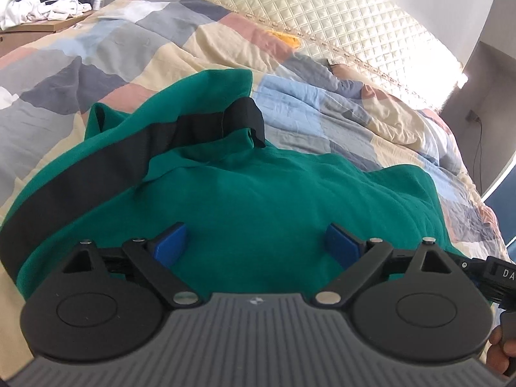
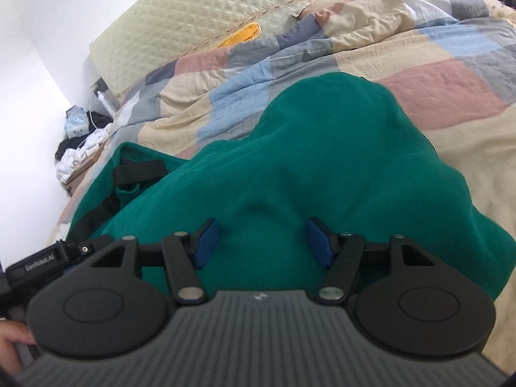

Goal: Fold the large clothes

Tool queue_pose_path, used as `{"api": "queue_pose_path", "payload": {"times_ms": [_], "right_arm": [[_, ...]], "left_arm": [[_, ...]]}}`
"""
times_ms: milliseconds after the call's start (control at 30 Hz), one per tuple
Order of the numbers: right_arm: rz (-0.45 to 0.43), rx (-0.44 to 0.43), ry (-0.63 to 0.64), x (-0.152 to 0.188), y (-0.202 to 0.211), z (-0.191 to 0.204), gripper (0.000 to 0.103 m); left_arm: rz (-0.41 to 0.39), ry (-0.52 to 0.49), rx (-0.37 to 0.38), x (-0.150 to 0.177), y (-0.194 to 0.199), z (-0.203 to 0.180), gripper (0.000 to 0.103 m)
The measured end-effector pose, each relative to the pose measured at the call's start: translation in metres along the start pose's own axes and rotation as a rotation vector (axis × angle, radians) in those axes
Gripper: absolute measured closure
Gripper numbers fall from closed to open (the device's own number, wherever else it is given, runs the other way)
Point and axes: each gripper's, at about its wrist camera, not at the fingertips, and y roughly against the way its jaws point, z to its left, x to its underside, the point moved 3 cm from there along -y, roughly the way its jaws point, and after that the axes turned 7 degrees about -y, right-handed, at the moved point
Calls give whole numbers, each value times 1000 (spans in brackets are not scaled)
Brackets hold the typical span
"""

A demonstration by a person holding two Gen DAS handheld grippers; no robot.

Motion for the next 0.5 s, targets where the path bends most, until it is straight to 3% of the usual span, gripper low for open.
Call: {"api": "queue_pose_path", "payload": {"times_ms": [233, 400, 433, 500], "right_arm": [[-32, -64, -72, 14, 42, 12, 39], [7, -196, -285, 24, 59, 5, 38], [18, -214, -327, 27, 58, 3, 36], [39, -223, -403, 33, 54, -2, 15]], "left_arm": [[5, 47, 56, 12, 43, -6, 8], [18, 152, 96, 24, 70, -4, 8], [30, 180, 95, 27, 71, -1, 8], [67, 262, 88, 34, 69, 8, 8]]}}
